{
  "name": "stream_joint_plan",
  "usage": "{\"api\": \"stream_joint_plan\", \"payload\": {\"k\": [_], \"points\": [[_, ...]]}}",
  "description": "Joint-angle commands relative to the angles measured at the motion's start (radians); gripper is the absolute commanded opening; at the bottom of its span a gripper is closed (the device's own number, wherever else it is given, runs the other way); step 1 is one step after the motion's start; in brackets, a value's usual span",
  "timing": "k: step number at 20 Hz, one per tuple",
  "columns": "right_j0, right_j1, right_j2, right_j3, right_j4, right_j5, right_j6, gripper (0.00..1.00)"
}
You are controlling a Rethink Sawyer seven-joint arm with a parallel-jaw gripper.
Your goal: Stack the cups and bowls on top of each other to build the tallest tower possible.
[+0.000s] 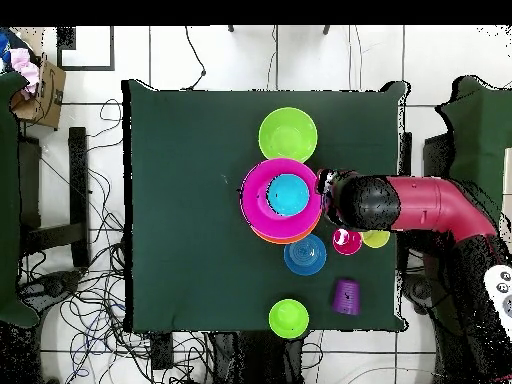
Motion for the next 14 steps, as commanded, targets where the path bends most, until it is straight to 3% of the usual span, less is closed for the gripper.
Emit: {"api": "stream_joint_plan", "payload": {"k": [1, 7, 14], "points": [[0.036, 0.097, -0.038, 0.042, -0.100, -0.111, -0.044, 1.00], [0.043, 0.122, -0.045, 0.048, -0.098, -0.137, -0.036, 1.00], [0.048, 0.129, -0.050, 0.053, -0.086, -0.096, -0.056, 1.00]]}}
